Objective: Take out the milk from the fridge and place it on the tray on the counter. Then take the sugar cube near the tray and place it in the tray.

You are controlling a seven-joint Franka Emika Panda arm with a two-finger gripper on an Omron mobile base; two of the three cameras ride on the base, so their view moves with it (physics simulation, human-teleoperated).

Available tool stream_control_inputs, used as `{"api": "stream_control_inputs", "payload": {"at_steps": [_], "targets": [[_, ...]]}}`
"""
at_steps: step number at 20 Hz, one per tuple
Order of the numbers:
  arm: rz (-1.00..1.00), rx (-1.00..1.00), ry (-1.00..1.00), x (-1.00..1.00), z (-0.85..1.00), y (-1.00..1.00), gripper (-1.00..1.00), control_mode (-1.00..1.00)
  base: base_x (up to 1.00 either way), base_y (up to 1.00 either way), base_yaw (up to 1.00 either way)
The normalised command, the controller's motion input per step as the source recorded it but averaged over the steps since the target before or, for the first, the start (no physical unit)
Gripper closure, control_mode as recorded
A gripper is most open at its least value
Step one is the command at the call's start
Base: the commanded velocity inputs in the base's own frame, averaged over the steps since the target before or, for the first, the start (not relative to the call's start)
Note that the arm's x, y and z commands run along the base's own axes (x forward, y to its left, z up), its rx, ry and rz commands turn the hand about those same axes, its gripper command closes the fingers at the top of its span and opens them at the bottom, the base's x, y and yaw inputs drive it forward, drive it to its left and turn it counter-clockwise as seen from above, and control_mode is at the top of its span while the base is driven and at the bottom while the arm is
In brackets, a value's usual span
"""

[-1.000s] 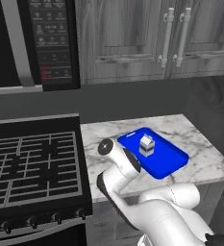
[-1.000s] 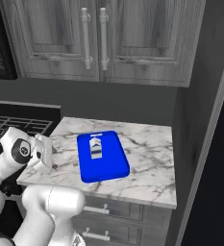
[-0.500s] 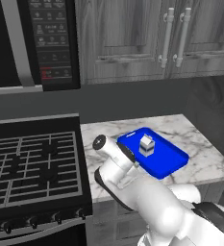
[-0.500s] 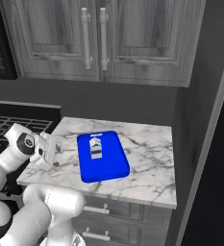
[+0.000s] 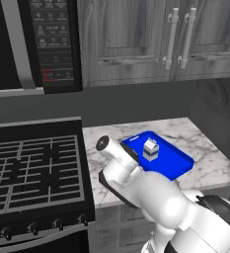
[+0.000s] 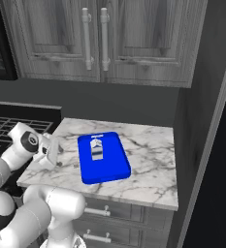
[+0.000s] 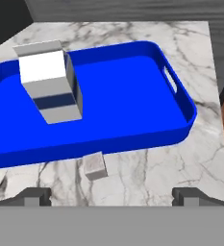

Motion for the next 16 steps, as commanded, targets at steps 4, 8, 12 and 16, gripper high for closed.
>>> {"api": "stream_control_inputs", "payload": {"at_steps": [4,8,12,16], "targets": [[0.09,0.00,0.00,0.00,-0.17,-0.31,-1.00,-1.00,0.00,0.00,0.00],[0.12,0.00,0.00,0.00,-0.24,-0.10,-1.00,-1.00,0.00,0.00,0.00],[0.10,0.00,0.00,0.00,-0.20,0.00,-1.00,-1.00,0.00,0.00,0.00],[0.05,0.00,0.00,0.06,-0.14,-0.01,-1.00,-1.00,0.00,0.00,0.00]]}}
